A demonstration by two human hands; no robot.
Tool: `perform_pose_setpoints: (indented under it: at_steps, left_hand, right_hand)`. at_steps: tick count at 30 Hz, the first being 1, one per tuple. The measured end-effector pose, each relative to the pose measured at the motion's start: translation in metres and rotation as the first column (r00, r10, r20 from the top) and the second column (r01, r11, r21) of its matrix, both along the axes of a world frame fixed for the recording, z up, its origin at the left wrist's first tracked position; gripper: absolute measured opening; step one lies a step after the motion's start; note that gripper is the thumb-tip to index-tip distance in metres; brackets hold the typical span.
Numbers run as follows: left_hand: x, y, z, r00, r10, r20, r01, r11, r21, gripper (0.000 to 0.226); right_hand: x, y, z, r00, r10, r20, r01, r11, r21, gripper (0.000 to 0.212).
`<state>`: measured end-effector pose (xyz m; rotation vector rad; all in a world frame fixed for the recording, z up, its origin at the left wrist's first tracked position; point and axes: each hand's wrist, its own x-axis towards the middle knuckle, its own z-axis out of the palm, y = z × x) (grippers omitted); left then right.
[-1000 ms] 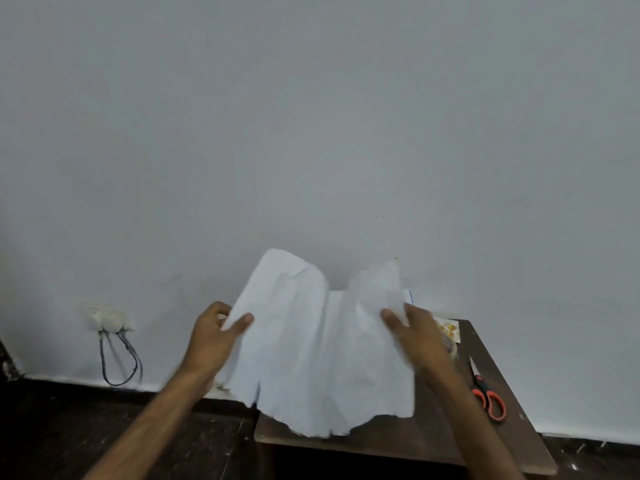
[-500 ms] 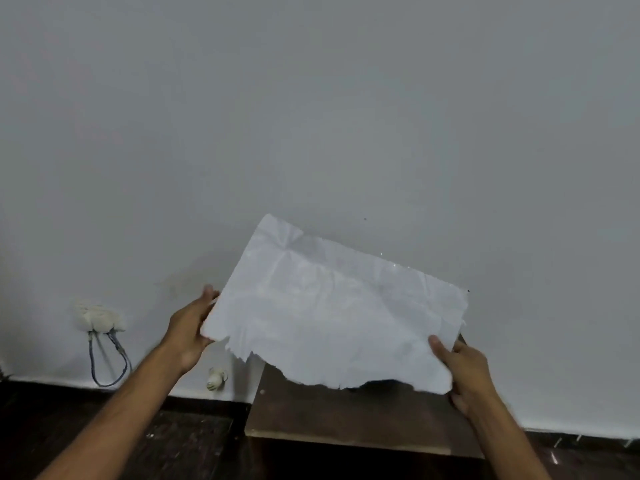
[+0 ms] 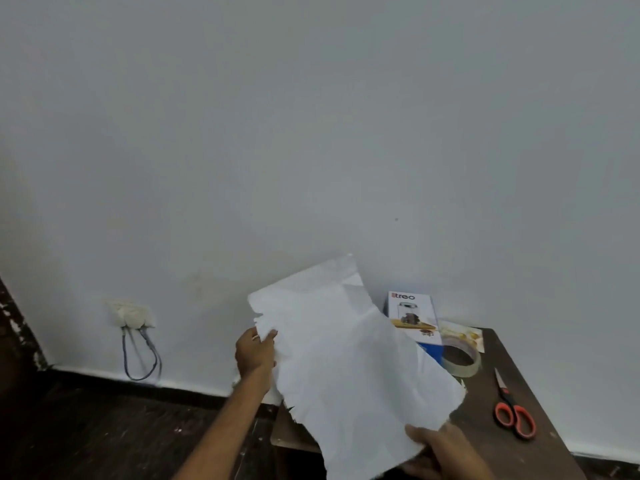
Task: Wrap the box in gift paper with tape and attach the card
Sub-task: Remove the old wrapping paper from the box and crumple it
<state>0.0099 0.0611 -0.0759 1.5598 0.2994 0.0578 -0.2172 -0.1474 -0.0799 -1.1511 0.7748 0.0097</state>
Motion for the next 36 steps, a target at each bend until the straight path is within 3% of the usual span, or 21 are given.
perform_pose_setpoints:
  at_steps: [2,4,5,7,8,9,10,11,12,14,16,18,19,21,22,26,29,31,36]
  left_hand:
    - [0.018,-0.006,-0.007,0.996,-0.072,0.042,0.068,0.993,0.098,0.006]
    - [0.03,-0.01,-0.015,0.991,-0.123,0.055,0.116,0.987,0.111,0.021]
    - [0.031,-0.011,-0.021,0.987,-0.146,0.069,0.135,0.981,0.137,0.029]
    - [0.029,-0.008,-0.035,0.968,-0.188,0.165,0.115,0.92,0.375,0.054]
    - [0.023,-0.01,-0.043,0.934,-0.273,0.232,0.093,0.81,0.58,0.067]
    - [0.015,-0.014,-0.047,0.87,-0.408,0.278,0.067,0.655,0.752,0.075]
    - [0.005,-0.021,-0.049,0.783,-0.568,0.255,0.081,0.499,0.863,0.077]
    - [-0.004,-0.028,-0.05,0.709,-0.682,0.18,0.124,0.371,0.92,0.078]
    - [-0.011,-0.034,-0.053,0.66,-0.745,0.094,0.17,0.27,0.948,0.083]
    - [-0.019,-0.041,-0.064,0.61,-0.789,-0.076,0.25,0.101,0.963,0.098]
    - [-0.023,-0.042,-0.072,0.582,-0.792,-0.185,0.289,-0.012,0.957,0.109]
    - [-0.024,-0.041,-0.074,0.557,-0.798,-0.232,0.314,-0.056,0.948,0.112]
    - [-0.026,-0.041,-0.073,0.551,-0.799,-0.24,0.312,-0.07,0.948,0.112]
    - [-0.028,-0.04,-0.073,0.541,-0.806,-0.241,0.299,-0.083,0.951,0.111]
    - [-0.031,-0.04,-0.073,0.534,-0.809,-0.246,0.304,-0.088,0.949,0.108]
    - [-0.044,-0.034,-0.075,0.502,-0.835,-0.227,0.288,-0.086,0.954,0.101]
    - [-0.05,-0.028,-0.075,0.472,-0.855,-0.215,0.28,-0.086,0.956,0.092]
    - [-0.051,-0.027,-0.074,0.462,-0.861,-0.211,0.29,-0.078,0.954,0.088]
    - [-0.051,-0.03,-0.073,0.469,-0.856,-0.218,0.304,-0.075,0.95,0.092]
  right_hand:
    - [0.0,-0.002,-0.003,0.998,0.062,-0.017,-0.061,0.998,0.029,0.043]
    - [-0.002,0.014,-0.002,0.988,0.153,0.018,-0.154,0.985,0.081,0.036]
    - [0.0,0.022,-0.005,0.985,0.174,0.004,-0.174,0.982,0.079,0.043]
    - [0.01,0.02,-0.026,0.98,0.177,-0.085,-0.182,0.982,-0.05,0.101]
    - [0.011,0.021,-0.033,0.985,0.147,-0.093,-0.151,0.988,-0.044,0.12]
    - [0.007,0.022,-0.026,0.973,0.219,-0.071,-0.221,0.975,-0.008,0.118]
    - [0.003,0.025,-0.008,0.952,0.3,-0.064,-0.3,0.954,0.009,0.085]
    - [0.0,0.026,0.012,0.918,0.392,-0.067,-0.393,0.919,-0.004,0.058]
    - [-0.003,0.015,0.028,0.881,0.451,-0.147,-0.463,0.885,-0.06,0.049]
    - [-0.005,-0.012,0.046,0.839,0.474,-0.266,-0.534,0.81,-0.242,0.067]
    - [-0.004,-0.036,0.07,0.88,0.374,-0.292,-0.474,0.733,-0.488,0.072]
    - [0.005,-0.056,0.081,0.933,0.183,-0.309,-0.357,0.573,-0.737,0.066]
    - [0.014,-0.063,0.086,0.954,0.063,-0.293,-0.291,0.425,-0.857,0.063]
    - [0.044,-0.061,0.092,0.976,-0.086,-0.199,-0.184,0.162,-0.97,0.067]
    - [0.062,-0.058,0.089,0.975,-0.091,-0.204,-0.192,0.127,-0.973,0.077]
    - [0.125,-0.046,0.071,0.908,0.015,-0.419,-0.408,0.259,-0.875,0.103]
    - [0.14,-0.045,0.052,0.876,0.006,-0.483,-0.472,0.217,-0.854,0.096]
    - [0.14,-0.046,0.046,0.9,-0.037,-0.434,-0.422,0.179,-0.889,0.082]
    - [0.127,-0.061,0.065,0.973,-0.121,-0.196,-0.17,0.194,-0.966,0.067]
